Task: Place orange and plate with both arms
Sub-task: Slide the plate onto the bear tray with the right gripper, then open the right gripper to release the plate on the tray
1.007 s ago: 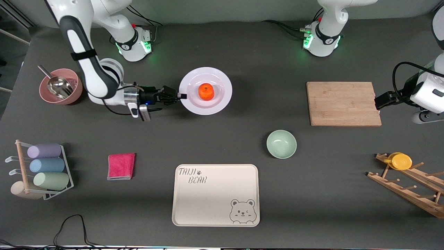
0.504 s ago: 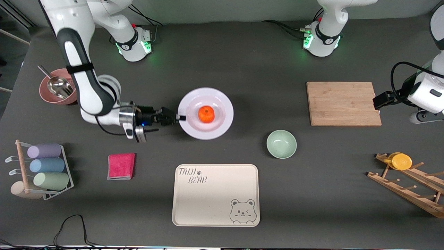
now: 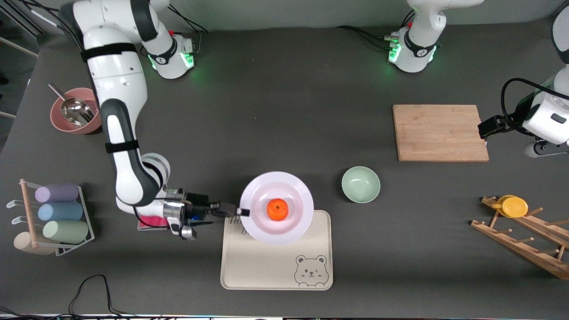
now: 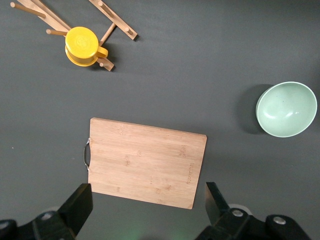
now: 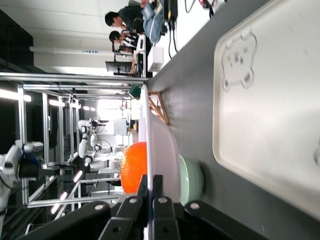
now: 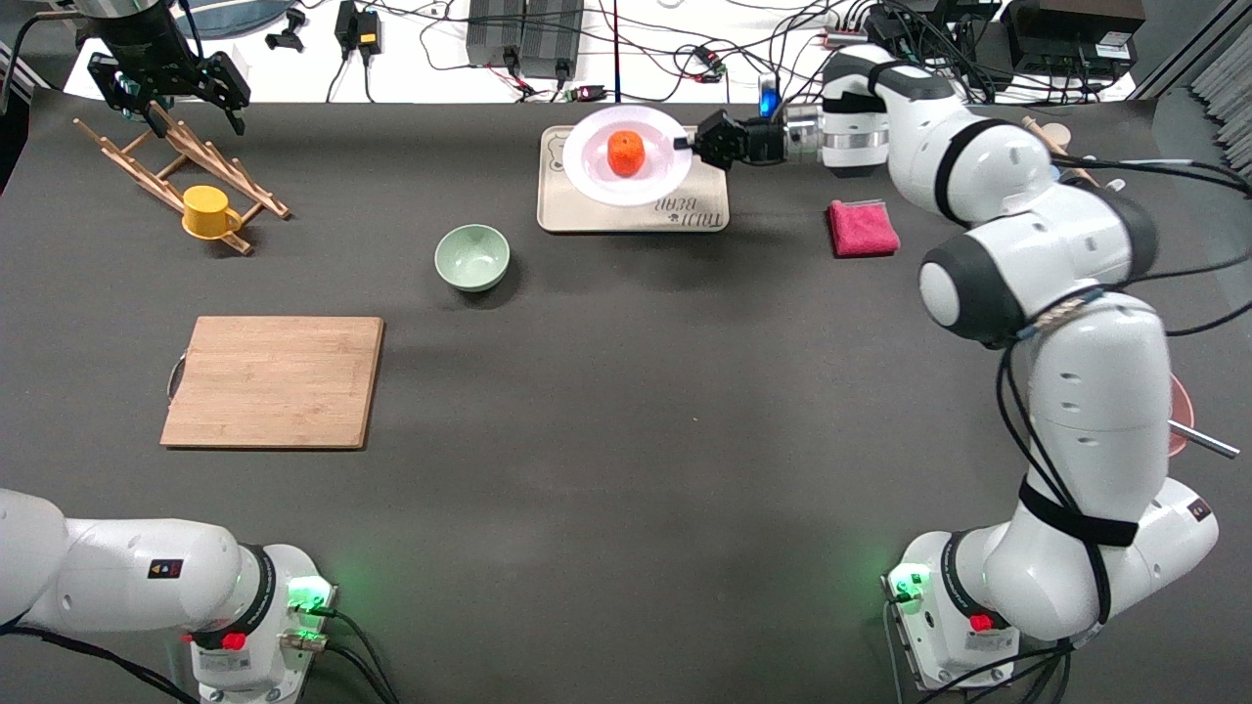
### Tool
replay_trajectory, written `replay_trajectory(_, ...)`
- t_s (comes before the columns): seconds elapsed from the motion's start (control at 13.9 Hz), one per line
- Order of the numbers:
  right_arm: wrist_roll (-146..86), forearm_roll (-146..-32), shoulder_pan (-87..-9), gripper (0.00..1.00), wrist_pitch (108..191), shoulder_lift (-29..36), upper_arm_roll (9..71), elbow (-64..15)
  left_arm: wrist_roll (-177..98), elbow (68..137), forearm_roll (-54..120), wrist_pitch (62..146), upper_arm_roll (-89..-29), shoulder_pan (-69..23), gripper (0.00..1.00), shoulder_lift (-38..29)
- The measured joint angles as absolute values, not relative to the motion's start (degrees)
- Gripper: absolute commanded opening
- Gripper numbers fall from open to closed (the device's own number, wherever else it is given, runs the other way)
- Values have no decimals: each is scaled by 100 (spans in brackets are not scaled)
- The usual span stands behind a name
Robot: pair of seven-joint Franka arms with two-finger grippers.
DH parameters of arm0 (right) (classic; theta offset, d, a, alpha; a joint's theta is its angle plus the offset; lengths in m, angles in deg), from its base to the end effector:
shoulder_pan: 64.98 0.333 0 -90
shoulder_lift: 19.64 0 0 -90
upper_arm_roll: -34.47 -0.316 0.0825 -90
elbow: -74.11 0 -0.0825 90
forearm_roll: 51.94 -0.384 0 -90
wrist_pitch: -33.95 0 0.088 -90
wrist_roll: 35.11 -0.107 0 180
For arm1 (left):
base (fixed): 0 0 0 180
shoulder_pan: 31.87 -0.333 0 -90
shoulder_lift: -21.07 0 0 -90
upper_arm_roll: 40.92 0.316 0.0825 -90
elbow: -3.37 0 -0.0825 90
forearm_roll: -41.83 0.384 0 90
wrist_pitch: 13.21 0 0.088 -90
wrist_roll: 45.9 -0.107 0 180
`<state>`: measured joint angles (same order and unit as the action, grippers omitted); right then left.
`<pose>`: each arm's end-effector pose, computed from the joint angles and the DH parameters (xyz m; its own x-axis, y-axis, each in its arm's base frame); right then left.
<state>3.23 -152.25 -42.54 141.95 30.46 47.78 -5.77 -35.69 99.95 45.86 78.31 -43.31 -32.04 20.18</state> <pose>0.7075 0.2303 0.2227 0.9928 -0.1160 0.0299 0.0025 -0.2297 -0.9733 0.5552 -0.0140 0.5643 0.9865 0.1368 -0.0898 0.1291 -0.9879 -0.0863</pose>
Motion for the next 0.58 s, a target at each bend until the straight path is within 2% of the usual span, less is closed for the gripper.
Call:
replay_trajectory(0.14, -50, -15230, -4358, 0, 14201, 3689, 4828, 524, -3568, 9995, 4586, 7827, -4333, -3204, 100, 2015)
replay_trajectory(0.29, -158, -15231, -4474, 0, 14266, 4144, 4838, 1190, -3568, 9995, 4586, 7813, -4334, -3204, 100, 2015)
replay_trajectory(0.58, -120, -15231, -4524, 0, 14541, 4559, 4839, 1455, -3568, 9995, 4586, 7785, -4342, -3204, 100, 2015)
